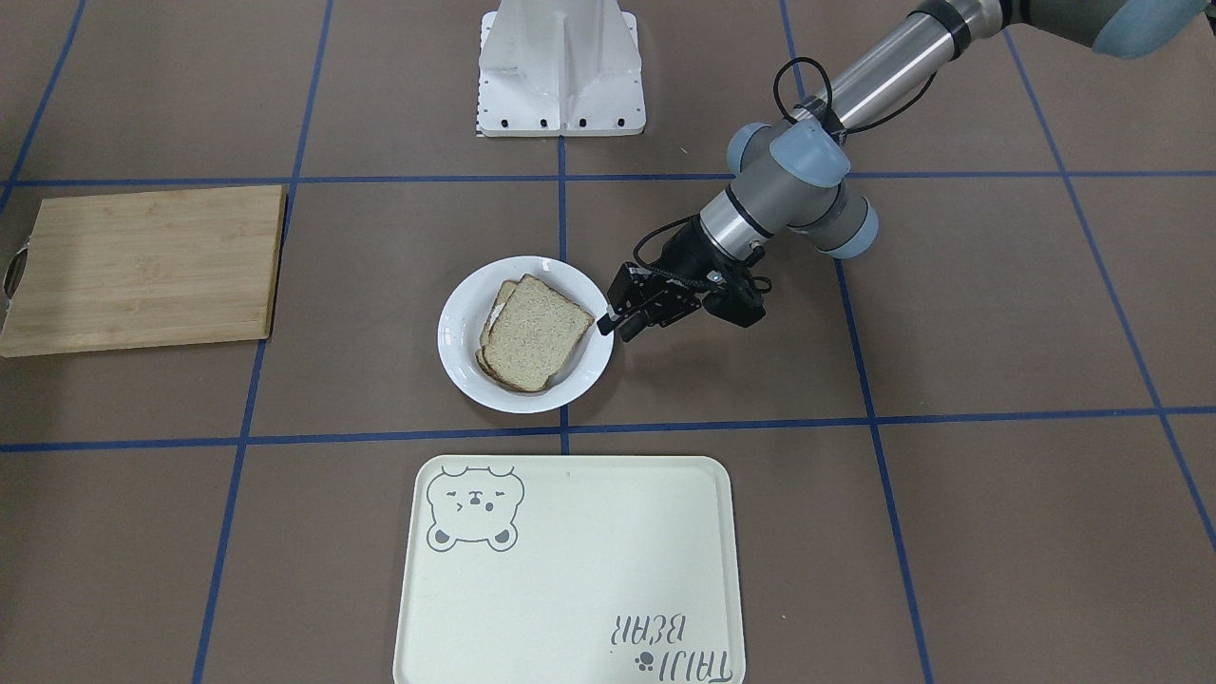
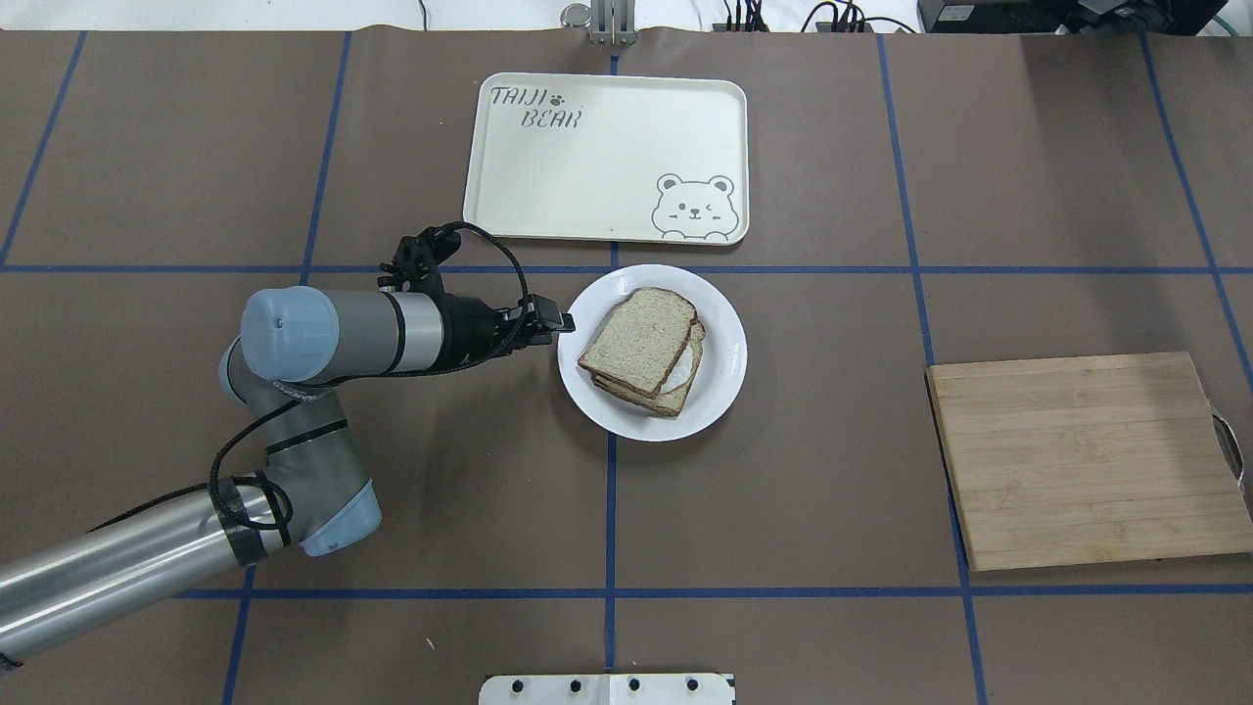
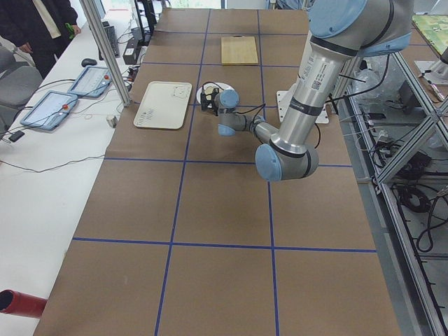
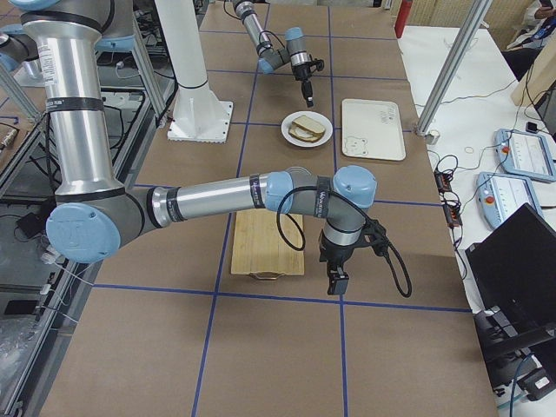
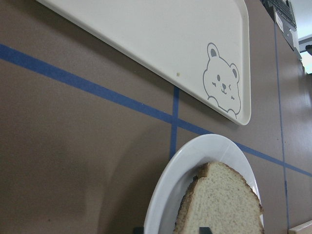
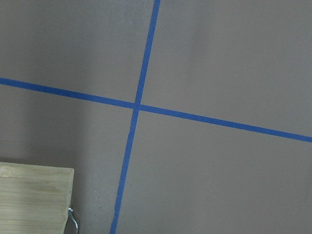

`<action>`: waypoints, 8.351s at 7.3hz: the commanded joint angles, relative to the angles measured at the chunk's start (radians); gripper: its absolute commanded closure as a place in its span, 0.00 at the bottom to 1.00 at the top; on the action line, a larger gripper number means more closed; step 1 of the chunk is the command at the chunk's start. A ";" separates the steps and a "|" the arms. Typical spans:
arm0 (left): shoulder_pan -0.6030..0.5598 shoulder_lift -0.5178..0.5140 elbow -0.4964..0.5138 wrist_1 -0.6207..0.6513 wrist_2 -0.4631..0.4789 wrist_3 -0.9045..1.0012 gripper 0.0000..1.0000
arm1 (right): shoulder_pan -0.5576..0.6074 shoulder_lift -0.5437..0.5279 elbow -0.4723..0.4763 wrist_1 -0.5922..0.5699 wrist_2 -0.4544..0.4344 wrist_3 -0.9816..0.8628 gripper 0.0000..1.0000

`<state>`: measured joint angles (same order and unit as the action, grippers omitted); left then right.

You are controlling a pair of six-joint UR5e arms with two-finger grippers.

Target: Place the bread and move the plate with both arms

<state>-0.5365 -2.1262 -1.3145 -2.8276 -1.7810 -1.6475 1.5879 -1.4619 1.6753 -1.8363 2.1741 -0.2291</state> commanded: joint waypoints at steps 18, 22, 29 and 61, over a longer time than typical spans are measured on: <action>0.089 -0.052 0.055 -0.004 0.060 0.000 0.94 | 0.000 -0.001 -0.005 0.011 0.000 0.004 0.00; 0.087 -0.047 0.046 -0.085 0.058 -0.035 1.00 | 0.000 -0.001 -0.005 0.011 0.001 0.004 0.00; 0.043 -0.040 -0.009 -0.158 0.202 -0.190 1.00 | 0.000 -0.020 -0.008 0.011 0.013 0.004 0.00; -1.054 0.503 -0.247 1.254 -0.594 1.807 0.00 | -0.002 -0.047 -0.008 0.012 0.021 0.002 0.00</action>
<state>-1.5915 -1.6271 -1.5640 -1.5726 -2.3427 0.1606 1.5862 -1.5094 1.6672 -1.8239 2.1951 -0.2270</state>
